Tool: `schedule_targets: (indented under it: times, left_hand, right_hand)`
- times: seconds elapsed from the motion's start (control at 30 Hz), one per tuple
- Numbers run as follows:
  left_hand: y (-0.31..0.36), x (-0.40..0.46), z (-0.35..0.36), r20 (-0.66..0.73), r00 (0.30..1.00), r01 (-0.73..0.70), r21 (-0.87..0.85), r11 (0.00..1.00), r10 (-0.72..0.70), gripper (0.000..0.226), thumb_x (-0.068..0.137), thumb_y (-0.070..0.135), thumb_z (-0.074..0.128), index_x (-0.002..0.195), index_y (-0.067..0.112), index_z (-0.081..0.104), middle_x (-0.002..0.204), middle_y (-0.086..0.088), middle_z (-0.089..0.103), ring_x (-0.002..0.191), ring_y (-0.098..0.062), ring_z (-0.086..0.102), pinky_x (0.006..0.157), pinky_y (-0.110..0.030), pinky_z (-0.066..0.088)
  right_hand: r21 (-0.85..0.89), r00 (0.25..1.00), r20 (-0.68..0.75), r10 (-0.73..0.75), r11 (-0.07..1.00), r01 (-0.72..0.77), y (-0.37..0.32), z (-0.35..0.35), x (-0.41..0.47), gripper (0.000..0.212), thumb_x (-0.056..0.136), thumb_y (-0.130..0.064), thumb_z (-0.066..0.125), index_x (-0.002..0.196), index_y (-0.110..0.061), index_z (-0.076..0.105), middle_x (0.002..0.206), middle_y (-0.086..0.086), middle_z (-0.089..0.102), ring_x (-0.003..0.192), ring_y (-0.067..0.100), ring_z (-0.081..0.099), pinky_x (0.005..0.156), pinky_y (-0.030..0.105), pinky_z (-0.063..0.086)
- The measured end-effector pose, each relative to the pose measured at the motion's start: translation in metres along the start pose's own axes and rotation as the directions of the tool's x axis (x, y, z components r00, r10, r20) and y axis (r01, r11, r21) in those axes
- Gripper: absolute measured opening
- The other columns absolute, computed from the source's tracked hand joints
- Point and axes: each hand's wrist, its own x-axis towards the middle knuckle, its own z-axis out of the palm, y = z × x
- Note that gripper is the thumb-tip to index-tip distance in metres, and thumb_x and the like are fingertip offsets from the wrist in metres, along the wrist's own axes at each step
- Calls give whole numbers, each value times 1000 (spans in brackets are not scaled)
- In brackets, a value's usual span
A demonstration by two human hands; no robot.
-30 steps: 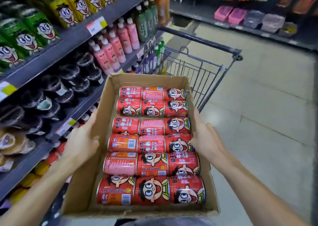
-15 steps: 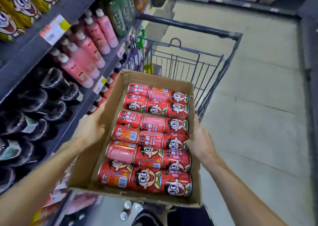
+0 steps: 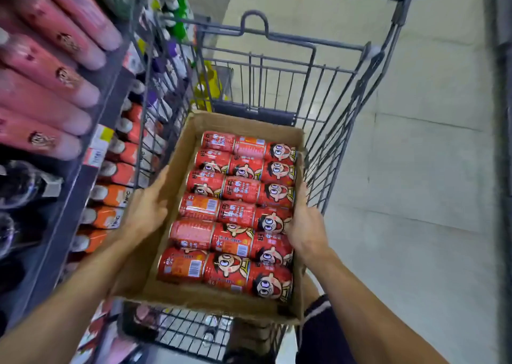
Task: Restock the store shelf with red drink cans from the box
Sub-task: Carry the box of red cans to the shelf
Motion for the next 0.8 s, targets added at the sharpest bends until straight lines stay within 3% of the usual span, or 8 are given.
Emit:
schedule_targets:
  times: [0.1, 0.2, 0.33, 0.5, 0.67, 0.8]
  left_hand:
    - [-13, 17, 21, 46, 999, 3, 34, 999, -4, 91, 80, 2, 61, 151, 43, 23, 95, -28, 69, 79, -41, 67, 71, -41, 55]
    - [-20, 31, 37, 78, 995, 49, 77, 996, -55, 88, 83, 4, 62, 152, 41, 21, 97, -30, 67, 85, -44, 65, 77, -44, 54]
    - [-31, 35, 60, 117, 993, 2, 72, 997, -10, 92, 84, 3, 61, 153, 43, 15, 93, -25, 67, 77, -39, 65, 73, -42, 57]
    - [-46, 37, 87, 173, 979, 86, 106, 991, -104, 89, 87, 7, 60, 153, 44, 13, 97, -25, 65, 84, -41, 64, 74, -44, 54]
    - [-58, 34, 116, 246, 961, 116, 61, 991, -128, 89, 91, 9, 56, 153, 44, 4, 90, -17, 65, 72, -30, 61, 70, -38, 54]
    - [-63, 23, 130, 241, 957, 140, 98, 985, -160, 90, 94, 11, 55, 153, 43, -4, 78, -10, 59, 66, -25, 57, 67, -35, 51]
  right_hand:
    - [-14, 998, 52, 36, 999, -36, -5, 14, 13, 92, 89, -9, 58, 157, -16, -4, 98, 16, 67, 92, 36, 63, 79, 44, 52]
    - [23, 996, 66, 67, 997, -69, -3, 34, 24, 93, 90, -10, 59, 156, -19, -6, 96, 13, 67, 87, 31, 64, 79, 44, 56]
    - [52, 983, 135, 125, 990, -133, 3, 60, 31, 93, 93, -10, 56, 157, -23, -10, 95, 8, 64, 80, 20, 57, 81, 38, 54]
    - [55, 968, 154, 197, 977, -207, 12, 90, 38, 94, 91, -9, 56, 156, -31, -9, 93, 6, 64, 83, 23, 62, 85, 44, 56]
    - [48, 954, 177, 241, 966, -253, 21, 107, 38, 93, 93, -9, 53, 157, -27, -11, 77, -3, 47, 79, 18, 53, 85, 40, 54]
    - [58, 931, 205, 301, 946, -318, 24, 120, 33, 92, 94, -13, 54, 157, -30, -10, 83, -1, 44, 87, 23, 52, 86, 41, 49]
